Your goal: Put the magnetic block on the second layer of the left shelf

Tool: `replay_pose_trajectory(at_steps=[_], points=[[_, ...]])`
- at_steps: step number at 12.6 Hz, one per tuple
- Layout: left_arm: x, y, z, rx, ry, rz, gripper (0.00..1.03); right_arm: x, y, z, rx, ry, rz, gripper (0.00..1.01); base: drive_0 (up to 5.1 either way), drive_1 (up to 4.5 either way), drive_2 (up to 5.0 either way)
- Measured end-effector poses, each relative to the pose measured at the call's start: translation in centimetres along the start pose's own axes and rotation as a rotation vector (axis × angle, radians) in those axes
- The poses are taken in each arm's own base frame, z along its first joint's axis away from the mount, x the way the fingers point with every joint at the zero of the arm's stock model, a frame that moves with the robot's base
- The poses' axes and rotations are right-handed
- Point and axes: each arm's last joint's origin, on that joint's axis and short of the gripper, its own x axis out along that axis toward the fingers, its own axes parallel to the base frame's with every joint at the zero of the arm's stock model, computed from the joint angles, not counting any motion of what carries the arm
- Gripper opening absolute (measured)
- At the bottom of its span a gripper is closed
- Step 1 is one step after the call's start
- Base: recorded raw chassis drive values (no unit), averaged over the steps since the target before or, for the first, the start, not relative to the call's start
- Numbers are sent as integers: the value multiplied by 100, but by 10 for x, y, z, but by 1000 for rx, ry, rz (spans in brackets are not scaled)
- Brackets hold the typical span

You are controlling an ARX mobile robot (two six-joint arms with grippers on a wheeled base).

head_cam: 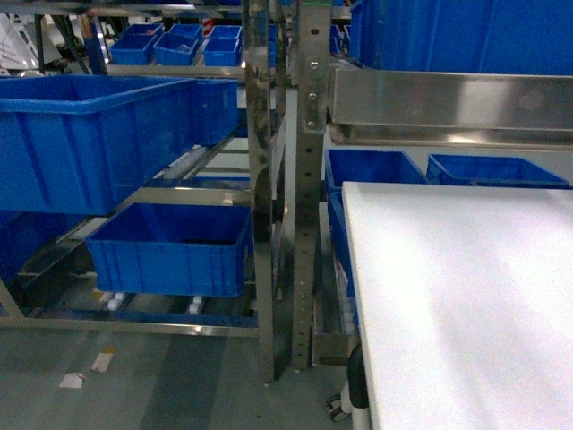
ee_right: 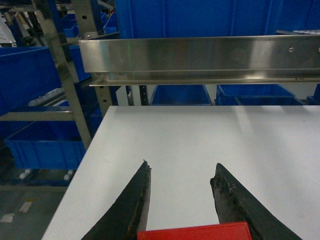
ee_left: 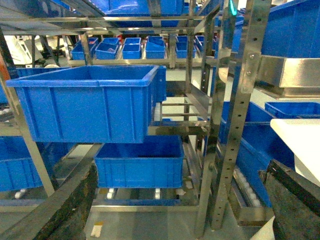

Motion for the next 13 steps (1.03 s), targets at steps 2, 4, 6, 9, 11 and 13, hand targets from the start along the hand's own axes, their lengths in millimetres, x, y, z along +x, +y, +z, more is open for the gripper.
replay_pose_trajectory(at_steps=[2,4,6,9,11,13], points=[[0,0,0,0,0,0,98,0,0,0,0,0,0,32,-486,255,255],[0,0,0,0,0,0,98,0,0,0,0,0,0,32,-494,247,247],[0,0,0,0,0,0,98,0,0,0,0,1,0,32,-494,247,247],[0,0,0,0,0,1,98,0,0,0,0,2,0,32,-496,244,244],[0,0,0,0,1,1,98,0,0,0,0,3,-1,32,-500,241,241],[0,0,0,0,0,1,98,0,0,0,0,-3,0,32,-495,246,246]])
